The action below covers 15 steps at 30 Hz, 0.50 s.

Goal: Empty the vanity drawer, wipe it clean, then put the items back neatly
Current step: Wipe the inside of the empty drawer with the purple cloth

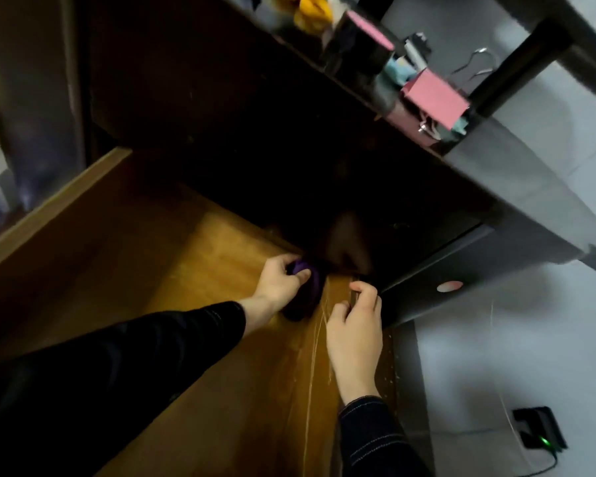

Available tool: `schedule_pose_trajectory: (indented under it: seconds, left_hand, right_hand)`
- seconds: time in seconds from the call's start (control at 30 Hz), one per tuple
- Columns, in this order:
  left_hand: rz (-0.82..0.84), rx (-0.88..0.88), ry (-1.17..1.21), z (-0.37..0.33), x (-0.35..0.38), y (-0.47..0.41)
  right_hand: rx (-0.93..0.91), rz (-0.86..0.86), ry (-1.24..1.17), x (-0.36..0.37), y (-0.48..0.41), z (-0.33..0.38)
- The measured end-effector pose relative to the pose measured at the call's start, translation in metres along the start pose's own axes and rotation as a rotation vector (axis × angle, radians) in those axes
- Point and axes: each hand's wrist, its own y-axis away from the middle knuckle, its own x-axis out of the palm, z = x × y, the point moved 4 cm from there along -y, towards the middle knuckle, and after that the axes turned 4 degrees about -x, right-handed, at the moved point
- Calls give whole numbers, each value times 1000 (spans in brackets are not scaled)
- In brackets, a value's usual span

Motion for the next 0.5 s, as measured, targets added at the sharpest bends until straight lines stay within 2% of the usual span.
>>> schedule_pose_trajectory:
  seconds: [0.07,0.13,0.2,0.37,0.5]
  left_hand:
    - [4,17,-12,5,7,-8]
    - [96,89,-89,8,17,-12]
    - [157,209,-272,9,27,-15]
    - [95,420,-618,4,32,-26]
    - [164,578,-952,-3,20,-23]
  right_hand:
    - [-4,-3,-10,1,0,-2]
    - [-7,-1,-17,1,0,-3]
    - [-13,-4,-14,2,0,-4]
    - [-3,1,-6,3,-2,-7]
    - [12,10,-15,2,-1,-6]
